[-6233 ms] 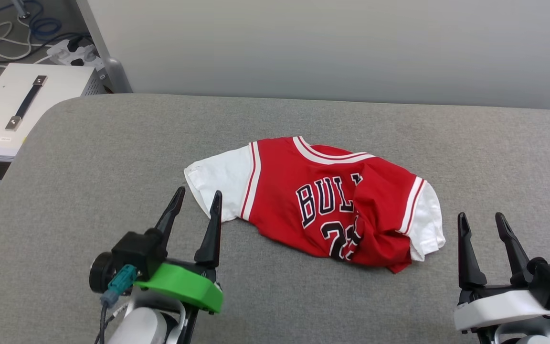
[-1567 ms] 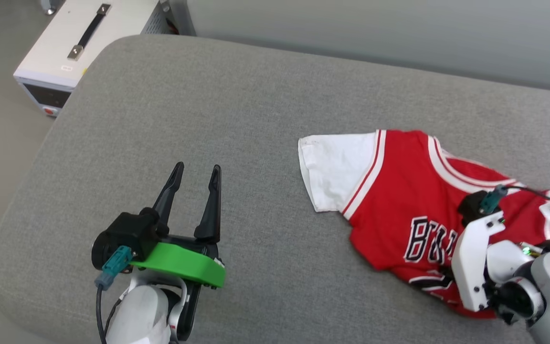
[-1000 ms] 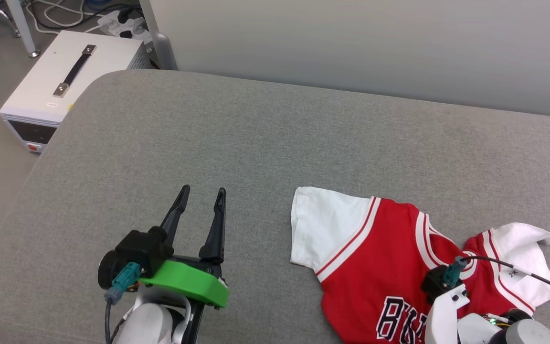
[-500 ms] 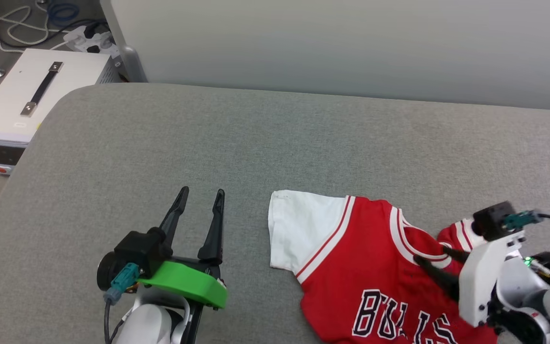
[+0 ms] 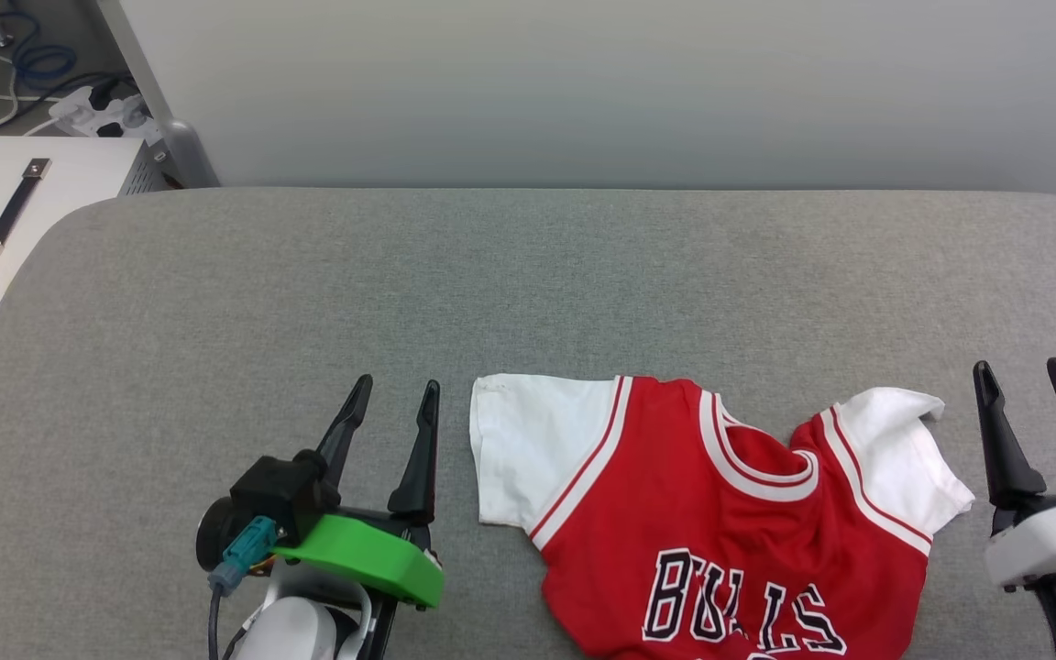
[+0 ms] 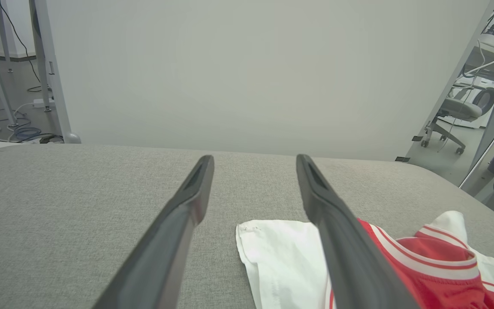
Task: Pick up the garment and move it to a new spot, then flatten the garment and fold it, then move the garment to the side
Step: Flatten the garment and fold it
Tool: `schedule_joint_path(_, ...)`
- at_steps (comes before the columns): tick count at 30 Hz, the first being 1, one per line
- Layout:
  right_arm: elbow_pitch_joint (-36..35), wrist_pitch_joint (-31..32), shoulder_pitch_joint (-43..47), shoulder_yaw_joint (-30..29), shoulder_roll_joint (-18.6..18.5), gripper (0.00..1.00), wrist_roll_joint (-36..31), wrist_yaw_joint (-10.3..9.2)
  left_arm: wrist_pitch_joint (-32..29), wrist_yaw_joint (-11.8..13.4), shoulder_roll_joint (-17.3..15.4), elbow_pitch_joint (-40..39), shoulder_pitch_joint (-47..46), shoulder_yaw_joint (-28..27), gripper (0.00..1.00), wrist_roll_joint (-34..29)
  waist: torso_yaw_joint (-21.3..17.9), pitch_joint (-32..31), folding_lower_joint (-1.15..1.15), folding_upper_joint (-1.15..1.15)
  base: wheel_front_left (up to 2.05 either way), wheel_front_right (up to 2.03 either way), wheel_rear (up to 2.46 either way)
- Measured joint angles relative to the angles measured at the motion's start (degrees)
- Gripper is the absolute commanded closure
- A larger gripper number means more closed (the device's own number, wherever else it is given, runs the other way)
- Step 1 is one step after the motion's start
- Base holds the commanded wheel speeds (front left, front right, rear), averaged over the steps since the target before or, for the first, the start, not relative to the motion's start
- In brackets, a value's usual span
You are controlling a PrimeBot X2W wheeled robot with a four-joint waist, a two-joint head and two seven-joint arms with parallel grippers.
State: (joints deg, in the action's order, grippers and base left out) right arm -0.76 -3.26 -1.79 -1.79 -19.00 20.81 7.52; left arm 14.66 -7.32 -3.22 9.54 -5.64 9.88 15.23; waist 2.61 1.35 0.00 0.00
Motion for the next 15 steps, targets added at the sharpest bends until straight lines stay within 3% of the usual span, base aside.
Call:
schedule_joint_path(7, -0.19, -7.21, 5.55, -3.54, 8.17, 0.0, -2.35, 0.0, 0.0, 0.0, 0.01, -0.52, 1.25, -0.04, 0.0, -0.04, -0.73, 0.87, 0.0, 0.0, 0.0, 0.0, 0.0)
schedule_joint_path(15, 0.21, -8.17, 6.05, -3.75, 9.69, 0.0, -2.96, 0.01, 0.01, 0.0, -0.35, 0.65, 1.33, 0.34, 0.0, 0.05, -1.38, 1.95, 0.0, 0.0, 0.0, 0.0, 0.0)
